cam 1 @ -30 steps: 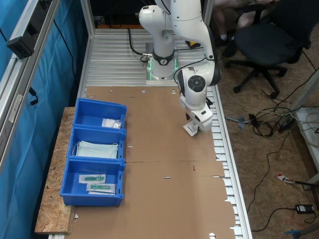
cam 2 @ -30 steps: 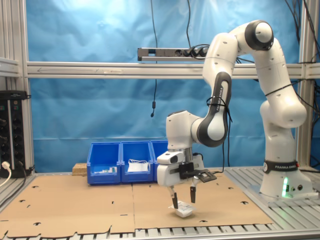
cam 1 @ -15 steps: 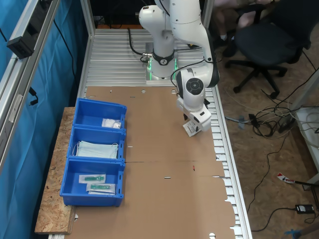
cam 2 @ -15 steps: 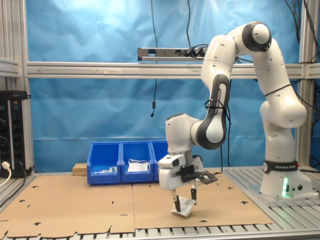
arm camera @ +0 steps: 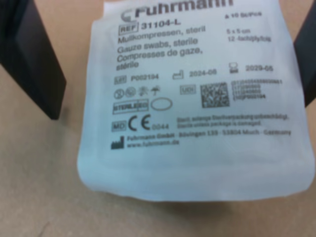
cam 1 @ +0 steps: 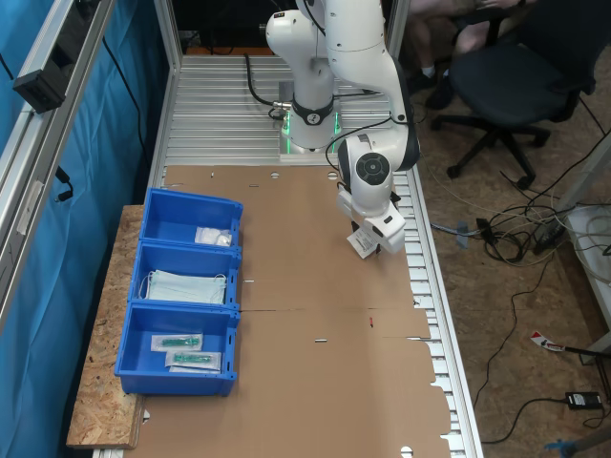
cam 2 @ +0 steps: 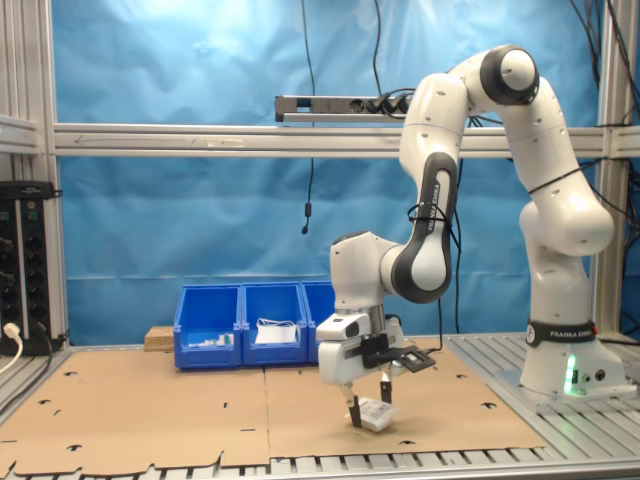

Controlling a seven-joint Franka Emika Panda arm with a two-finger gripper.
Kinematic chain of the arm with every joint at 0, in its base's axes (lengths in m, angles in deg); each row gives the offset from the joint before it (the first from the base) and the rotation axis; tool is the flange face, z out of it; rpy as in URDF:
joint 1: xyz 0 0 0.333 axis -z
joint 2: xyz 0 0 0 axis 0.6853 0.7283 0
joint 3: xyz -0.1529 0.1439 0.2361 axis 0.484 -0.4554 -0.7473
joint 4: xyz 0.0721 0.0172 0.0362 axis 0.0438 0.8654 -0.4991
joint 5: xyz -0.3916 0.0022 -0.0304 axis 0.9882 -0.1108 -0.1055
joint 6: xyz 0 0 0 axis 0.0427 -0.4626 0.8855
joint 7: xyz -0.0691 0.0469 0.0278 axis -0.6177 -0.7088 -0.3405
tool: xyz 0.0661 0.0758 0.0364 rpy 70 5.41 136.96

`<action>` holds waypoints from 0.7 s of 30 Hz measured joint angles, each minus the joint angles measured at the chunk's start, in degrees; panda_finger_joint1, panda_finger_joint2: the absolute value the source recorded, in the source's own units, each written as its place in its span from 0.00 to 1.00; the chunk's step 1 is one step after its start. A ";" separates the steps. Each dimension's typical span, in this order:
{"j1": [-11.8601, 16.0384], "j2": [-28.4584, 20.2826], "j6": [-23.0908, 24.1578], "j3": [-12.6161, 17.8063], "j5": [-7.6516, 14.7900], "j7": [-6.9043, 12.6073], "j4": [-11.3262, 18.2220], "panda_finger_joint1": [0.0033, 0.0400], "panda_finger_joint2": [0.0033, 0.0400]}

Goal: Pick and place sorting task of medical equipment.

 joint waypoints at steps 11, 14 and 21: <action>-0.46 0.14 0.08 0.00 0.00 1.13 -1.34 1.00 1.00; -0.72 0.14 0.06 0.00 0.00 1.38 -1.55 1.00 1.00; -1.15 0.14 0.04 0.00 0.00 2.04 -1.62 1.00 1.00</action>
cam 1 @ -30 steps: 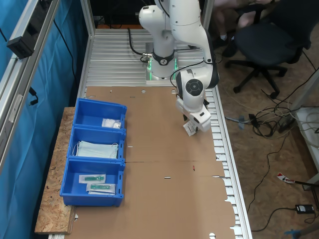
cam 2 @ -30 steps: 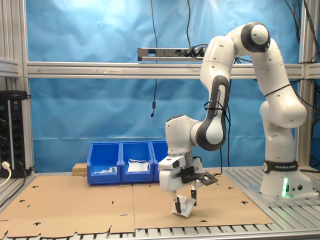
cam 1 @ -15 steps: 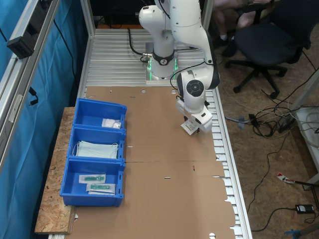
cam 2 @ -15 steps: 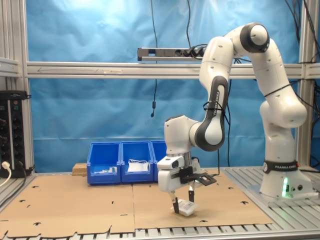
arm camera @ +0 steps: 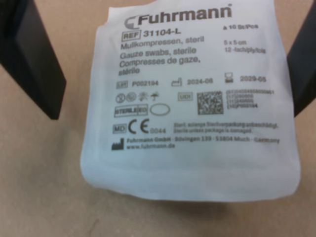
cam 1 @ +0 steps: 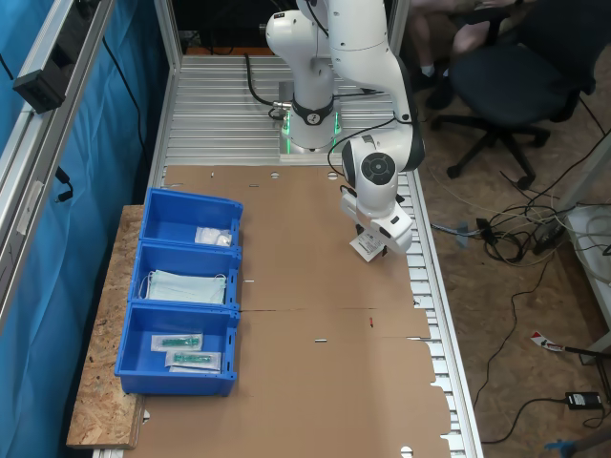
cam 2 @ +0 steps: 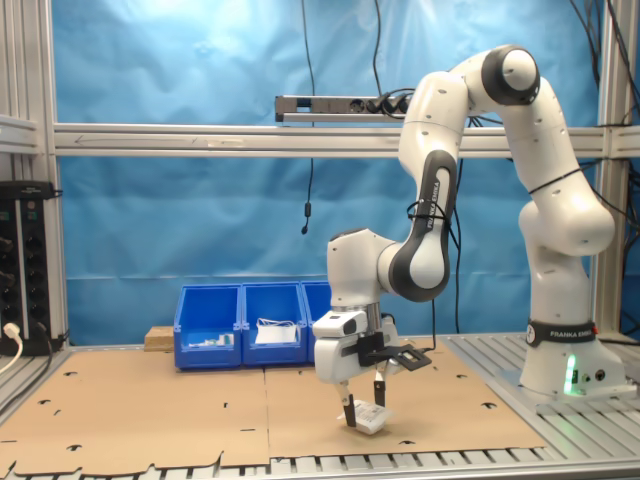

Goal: Pick and place sorting task of medical equipment.

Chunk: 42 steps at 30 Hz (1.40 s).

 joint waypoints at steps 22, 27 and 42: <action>-0.20 2.85 0.00 0.00 0.00 0.17 -1.08 1.00 1.00; -0.20 3.11 0.00 0.00 0.00 0.17 -1.18 1.00 1.00; -0.20 3.11 0.00 0.00 0.00 0.17 -1.27 1.00 1.00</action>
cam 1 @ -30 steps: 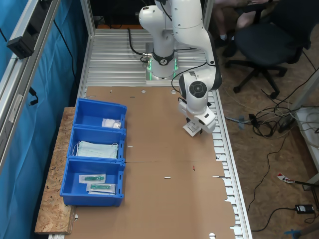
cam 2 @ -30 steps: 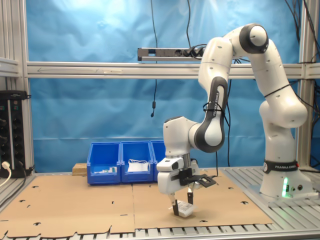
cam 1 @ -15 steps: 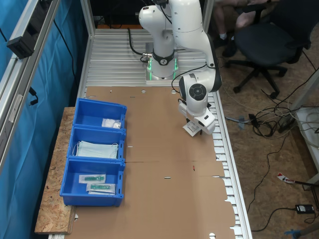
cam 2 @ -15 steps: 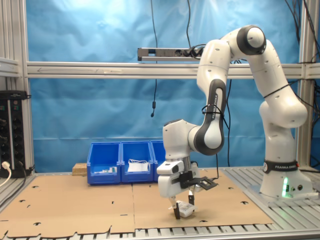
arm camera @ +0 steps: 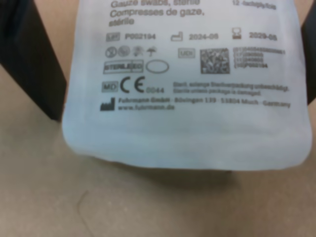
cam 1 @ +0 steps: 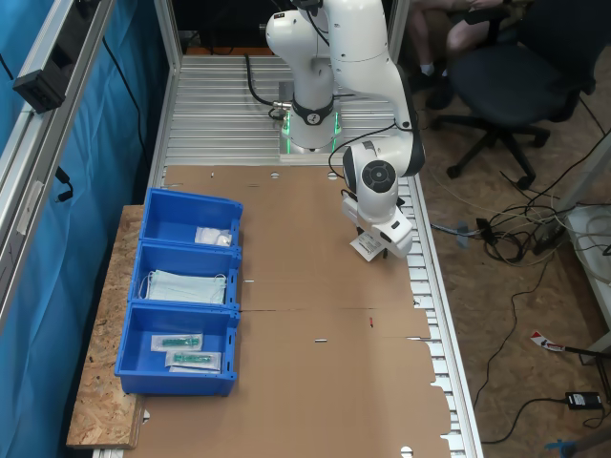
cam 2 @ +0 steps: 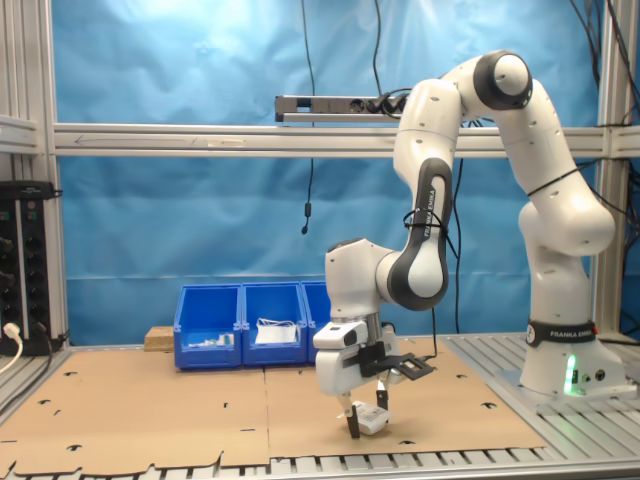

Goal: Pick and place sorting task of medical equipment.

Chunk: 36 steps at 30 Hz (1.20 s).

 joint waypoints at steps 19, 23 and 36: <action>0.00 0.00 0.00 0.00 0.00 0.00 0.00 0.85 0.85; 0.00 0.00 0.00 0.00 0.00 0.00 0.00 0.59 0.59; 0.00 -1.71 0.00 0.34 0.00 0.00 -0.91 0.08 0.08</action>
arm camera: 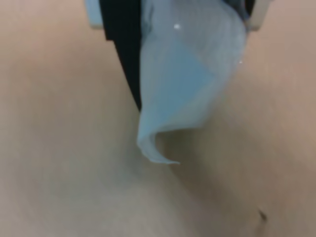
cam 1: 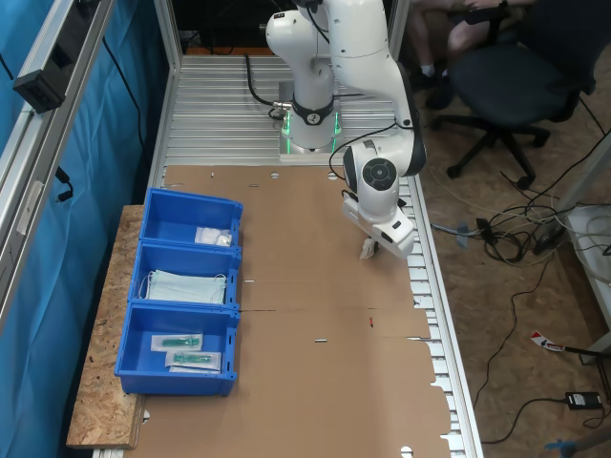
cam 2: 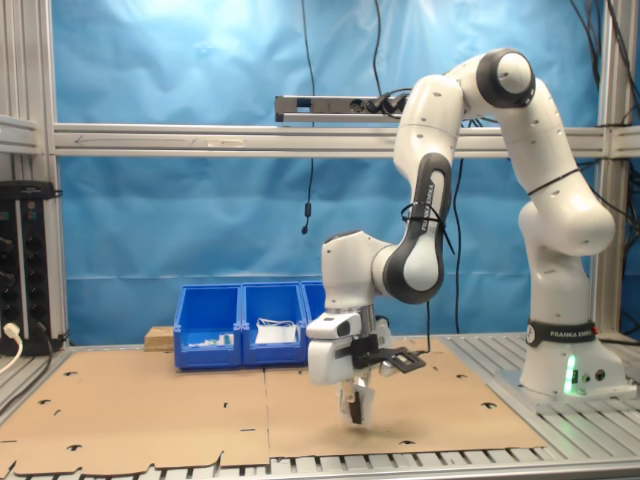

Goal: Pick and place sorting task of medical equipment.

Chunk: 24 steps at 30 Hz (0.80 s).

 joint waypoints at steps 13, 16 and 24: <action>-0.05 -13.10 -1.13 4.88 0.00 0.00 -0.22 0.08 0.08; -0.03 -16.58 -2.63 7.04 0.00 0.00 -0.41 0.08 0.08; 0.57 -23.98 -9.09 13.88 0.00 -0.22 -0.79 0.08 0.08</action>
